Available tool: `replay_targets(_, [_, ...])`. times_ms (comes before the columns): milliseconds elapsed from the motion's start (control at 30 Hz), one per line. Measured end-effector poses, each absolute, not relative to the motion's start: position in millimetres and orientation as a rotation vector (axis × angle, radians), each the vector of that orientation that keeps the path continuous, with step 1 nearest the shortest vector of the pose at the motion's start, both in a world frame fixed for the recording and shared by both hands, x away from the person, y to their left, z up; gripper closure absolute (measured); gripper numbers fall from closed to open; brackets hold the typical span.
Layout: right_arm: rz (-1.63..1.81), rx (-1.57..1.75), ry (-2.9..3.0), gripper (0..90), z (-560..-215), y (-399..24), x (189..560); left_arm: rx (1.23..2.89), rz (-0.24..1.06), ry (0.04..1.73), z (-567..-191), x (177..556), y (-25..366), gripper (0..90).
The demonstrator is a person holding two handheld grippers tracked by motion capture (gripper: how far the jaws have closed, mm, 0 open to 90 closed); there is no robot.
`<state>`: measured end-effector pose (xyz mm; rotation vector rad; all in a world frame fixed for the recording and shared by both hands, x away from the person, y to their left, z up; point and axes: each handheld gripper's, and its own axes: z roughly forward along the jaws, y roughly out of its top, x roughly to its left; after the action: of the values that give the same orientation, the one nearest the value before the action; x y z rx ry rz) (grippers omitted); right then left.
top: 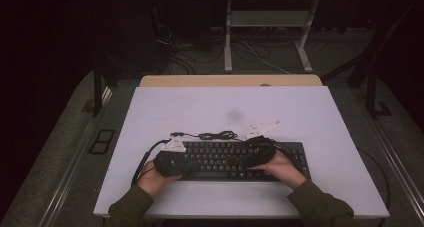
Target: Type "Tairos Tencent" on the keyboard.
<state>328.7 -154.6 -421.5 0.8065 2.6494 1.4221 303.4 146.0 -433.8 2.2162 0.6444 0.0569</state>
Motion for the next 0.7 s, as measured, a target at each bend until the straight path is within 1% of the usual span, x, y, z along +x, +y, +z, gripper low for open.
replay_targets(233, [1.421,0.806,2.648,36.6,-421,-155,329,2.218,0.048,0.643,-434,303,146,89.0])
replay_targets(567, [1.426,0.804,2.644,36.5,-421,-155,329,2.15,0.059,0.654,-425,302,150,88.8])
replay_targets(700, [1.423,0.804,2.646,36.6,-421,-155,329,2.146,0.061,0.65,-423,303,151,82.0])
